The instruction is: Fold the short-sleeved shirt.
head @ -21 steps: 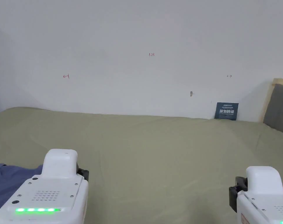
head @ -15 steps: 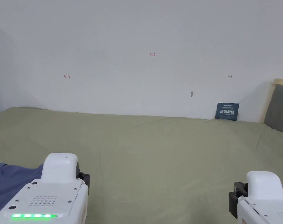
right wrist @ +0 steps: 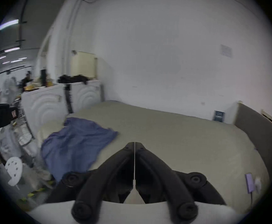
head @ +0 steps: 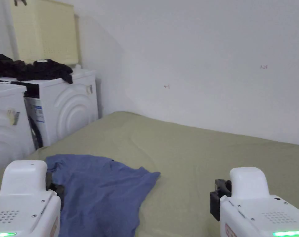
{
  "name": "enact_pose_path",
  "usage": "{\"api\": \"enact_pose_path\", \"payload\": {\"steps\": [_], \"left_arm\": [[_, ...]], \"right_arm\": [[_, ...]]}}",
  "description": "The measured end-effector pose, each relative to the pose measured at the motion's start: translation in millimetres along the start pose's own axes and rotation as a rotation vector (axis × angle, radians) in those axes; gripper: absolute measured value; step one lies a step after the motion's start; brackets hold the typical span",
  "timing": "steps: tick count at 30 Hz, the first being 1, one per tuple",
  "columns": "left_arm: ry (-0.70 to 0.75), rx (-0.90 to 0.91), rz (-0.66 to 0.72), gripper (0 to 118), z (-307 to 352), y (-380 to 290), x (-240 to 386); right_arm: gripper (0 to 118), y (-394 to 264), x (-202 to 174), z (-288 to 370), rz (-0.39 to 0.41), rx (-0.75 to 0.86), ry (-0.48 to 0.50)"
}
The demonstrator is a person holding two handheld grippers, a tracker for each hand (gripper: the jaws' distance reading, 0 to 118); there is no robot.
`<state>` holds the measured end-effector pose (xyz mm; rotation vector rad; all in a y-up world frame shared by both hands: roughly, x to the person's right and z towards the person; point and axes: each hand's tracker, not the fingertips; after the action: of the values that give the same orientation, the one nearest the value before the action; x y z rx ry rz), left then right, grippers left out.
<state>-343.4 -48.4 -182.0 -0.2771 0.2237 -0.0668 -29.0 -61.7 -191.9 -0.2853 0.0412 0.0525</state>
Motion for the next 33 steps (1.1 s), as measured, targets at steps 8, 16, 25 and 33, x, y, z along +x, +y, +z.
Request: {"api": "enact_pose_path", "payload": {"steps": [8, 16, 25, 33], "left_arm": [[0.121, -0.069, 0.045, 0, 22.0, -24.5, -69.3], [-0.064, -0.152, -0.024, 0, -16.3, -21.7, -42.2], [-0.486, -0.426, -0.156, 0, -219.4, 40.5, 40.2], [-0.566, -0.844, -0.216, 118, -374.5, 40.4, 120.5]], "right_arm": [[4, -7.6, -67.1, -18.7, 0.034, -0.020, 0.182], [4, -20.8, -39.9, -27.9, 0.027, -0.062, 0.133], [4, -51.7, 40.3, -51.8, -0.037, -0.198, -0.054], [4, -81.1, 84.1, -79.3, -0.066, -0.319, -0.118]]}}
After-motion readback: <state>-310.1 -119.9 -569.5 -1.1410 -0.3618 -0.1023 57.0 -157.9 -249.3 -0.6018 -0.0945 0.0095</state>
